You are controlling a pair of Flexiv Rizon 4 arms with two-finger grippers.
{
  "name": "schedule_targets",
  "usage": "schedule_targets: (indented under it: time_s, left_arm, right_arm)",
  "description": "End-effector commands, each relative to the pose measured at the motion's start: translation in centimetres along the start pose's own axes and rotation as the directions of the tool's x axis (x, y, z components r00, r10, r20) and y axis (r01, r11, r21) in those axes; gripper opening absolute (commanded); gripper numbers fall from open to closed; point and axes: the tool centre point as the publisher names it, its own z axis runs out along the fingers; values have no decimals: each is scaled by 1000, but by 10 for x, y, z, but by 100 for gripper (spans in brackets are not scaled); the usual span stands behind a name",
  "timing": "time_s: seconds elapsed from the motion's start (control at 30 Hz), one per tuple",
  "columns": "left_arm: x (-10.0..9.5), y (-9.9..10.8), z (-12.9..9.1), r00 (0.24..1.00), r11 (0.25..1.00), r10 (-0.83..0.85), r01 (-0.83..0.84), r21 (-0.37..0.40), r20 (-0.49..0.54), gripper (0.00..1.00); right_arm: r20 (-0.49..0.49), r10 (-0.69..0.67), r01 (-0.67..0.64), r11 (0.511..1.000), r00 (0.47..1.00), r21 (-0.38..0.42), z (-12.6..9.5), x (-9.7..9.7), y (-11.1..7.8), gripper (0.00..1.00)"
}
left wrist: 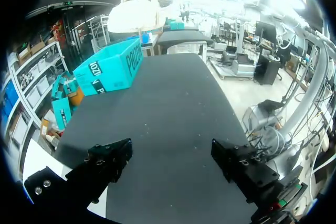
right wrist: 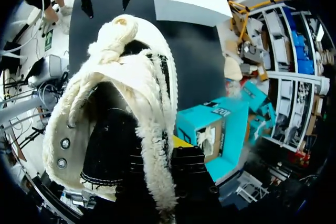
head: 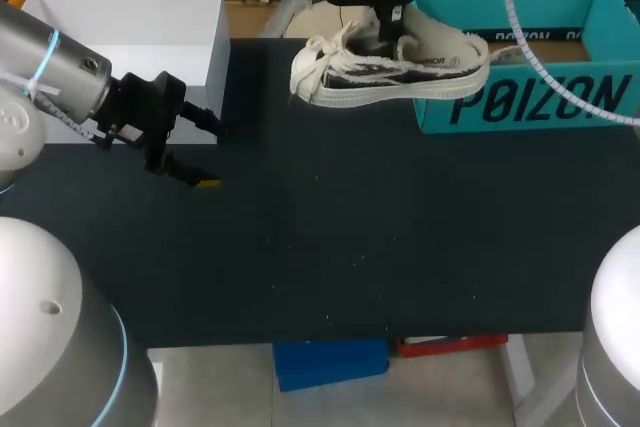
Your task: Take the shoe out of the shoebox, open the shoe tongue, remove and reinsert the insole, then place the shoe into the shoebox
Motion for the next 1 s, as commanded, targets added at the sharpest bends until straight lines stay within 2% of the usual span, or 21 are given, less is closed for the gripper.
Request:
schedule_targets:
  time_s: [0.03,0.07,0.37,0.6,0.77,1.0]
  left_arm:
    - [1,0,0,1000,1000,1,-1,-1,5,100]
    - [1,0,0,1000,1000,1,-1,-1,5,100]
    - [1,0,0,1000,1000,1,-1,-1,5,100]
    - [1,0,0,1000,1000,1,-1,-1,5,100]
    - [1,0,0,1000,1000,1,-1,-1,5,100]
    - [1,0,0,1000,1000,1,-1,-1,5,100]
  right_arm:
    - [9,-126,127,991,992,-31,8,-6,-20,0]
    - [7,-132,133,991,991,-35,10,-10,-25,0]
    - [-11,-289,288,957,957,-45,37,-91,-90,0]
    - [6,-353,353,935,936,-36,53,-152,-138,0]
    - [23,-377,378,925,926,-35,66,-191,-159,0]
    - [31,-384,385,922,923,-40,89,-222,-180,0]
